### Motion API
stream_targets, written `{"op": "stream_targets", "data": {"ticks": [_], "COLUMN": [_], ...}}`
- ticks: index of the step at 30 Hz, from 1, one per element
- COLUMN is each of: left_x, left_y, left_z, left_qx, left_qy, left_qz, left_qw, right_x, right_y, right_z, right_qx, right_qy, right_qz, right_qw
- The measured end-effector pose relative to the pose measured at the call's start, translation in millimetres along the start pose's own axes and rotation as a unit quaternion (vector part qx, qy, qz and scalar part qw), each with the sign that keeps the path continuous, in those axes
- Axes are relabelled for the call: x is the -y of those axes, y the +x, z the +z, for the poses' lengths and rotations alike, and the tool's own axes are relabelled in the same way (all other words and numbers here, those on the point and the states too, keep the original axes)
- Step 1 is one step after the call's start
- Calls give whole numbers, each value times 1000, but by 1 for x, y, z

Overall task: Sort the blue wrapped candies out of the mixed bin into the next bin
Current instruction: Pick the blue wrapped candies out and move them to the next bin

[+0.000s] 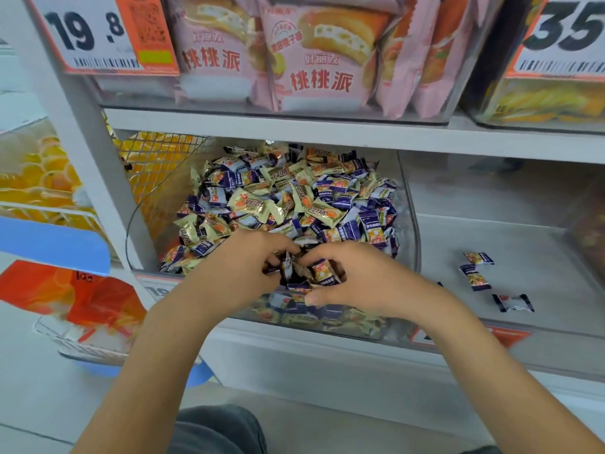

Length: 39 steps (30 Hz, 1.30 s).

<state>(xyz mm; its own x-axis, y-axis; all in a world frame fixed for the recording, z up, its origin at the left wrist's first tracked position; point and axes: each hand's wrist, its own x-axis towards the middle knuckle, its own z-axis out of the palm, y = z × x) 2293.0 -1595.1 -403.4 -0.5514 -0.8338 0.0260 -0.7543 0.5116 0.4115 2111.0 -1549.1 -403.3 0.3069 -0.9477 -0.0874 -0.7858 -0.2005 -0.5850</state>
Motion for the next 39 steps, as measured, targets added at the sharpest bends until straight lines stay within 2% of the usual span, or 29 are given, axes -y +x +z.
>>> {"op": "stream_targets", "data": {"ticks": [4,8,12,16,22,24,27,31,33,36,37,39], "left_x": [-1,-5,-6,-15,-38,-46,-58,-76,-87,-103,-107,-116], "left_y": [2,4,-2,-8,-3,-2,2,10,14,21,23,26], "left_z": [1,1,-7,-12,-6,-4,-1,7,13,22,25,32], "left_qx": [12,-13,-60,-125,-161,-150,-142,-136,-137,-143,-138,-124], "left_qy": [21,39,-31,-178,-315,-341,-357,-390,-405,-432,-444,-475], "left_qz": [7,16,-11,-46,-28,-11,6,20,28,37,44,59], "left_qw": [1000,999,998,975,935,928,923,910,903,890,884,869], "right_x": [-2,-1,2,-2,-2,-7,-36,-70,-68,-54,-52,-51], "right_y": [-5,-10,-14,-13,-29,-41,-56,-72,-81,-88,-87,-85], "right_z": [-4,-6,-5,-2,-30,-45,-59,-61,-59,-46,-39,-29], "right_qx": [-16,-39,-59,-166,-343,-404,-470,-409,-366,-251,-237,-287], "right_qy": [43,73,62,89,198,192,129,79,88,136,141,152], "right_qz": [9,9,-15,2,-3,-4,40,101,38,-89,-111,-114], "right_qw": [999,997,996,982,918,894,873,904,926,954,955,939]}}
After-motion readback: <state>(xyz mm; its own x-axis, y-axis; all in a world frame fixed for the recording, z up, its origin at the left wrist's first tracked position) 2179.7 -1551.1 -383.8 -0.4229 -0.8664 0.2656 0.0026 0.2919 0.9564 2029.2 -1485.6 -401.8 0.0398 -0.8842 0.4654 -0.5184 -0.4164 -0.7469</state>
